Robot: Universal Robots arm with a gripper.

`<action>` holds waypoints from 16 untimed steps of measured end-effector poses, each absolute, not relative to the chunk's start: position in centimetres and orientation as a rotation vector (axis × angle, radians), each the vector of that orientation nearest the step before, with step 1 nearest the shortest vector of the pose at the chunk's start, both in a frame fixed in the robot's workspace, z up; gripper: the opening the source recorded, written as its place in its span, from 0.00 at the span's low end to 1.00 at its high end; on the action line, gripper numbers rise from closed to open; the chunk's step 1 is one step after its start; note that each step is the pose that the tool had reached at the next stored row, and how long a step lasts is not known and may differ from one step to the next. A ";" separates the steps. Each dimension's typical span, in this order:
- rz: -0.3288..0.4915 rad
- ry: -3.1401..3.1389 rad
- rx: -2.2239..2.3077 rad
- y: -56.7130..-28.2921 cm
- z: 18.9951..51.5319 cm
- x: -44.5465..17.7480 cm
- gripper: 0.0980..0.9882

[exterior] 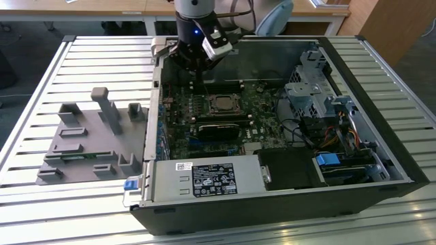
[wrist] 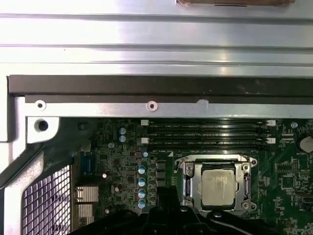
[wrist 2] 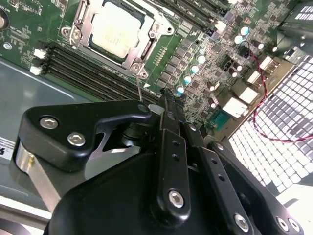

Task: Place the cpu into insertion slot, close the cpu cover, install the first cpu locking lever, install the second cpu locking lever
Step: 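Install the first cpu locking lever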

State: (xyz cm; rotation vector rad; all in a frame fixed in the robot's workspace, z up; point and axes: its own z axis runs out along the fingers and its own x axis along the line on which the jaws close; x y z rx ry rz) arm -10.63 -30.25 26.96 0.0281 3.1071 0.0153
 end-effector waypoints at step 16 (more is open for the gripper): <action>0.015 3.107 0.031 -29.4 26.2 -11.0 0.03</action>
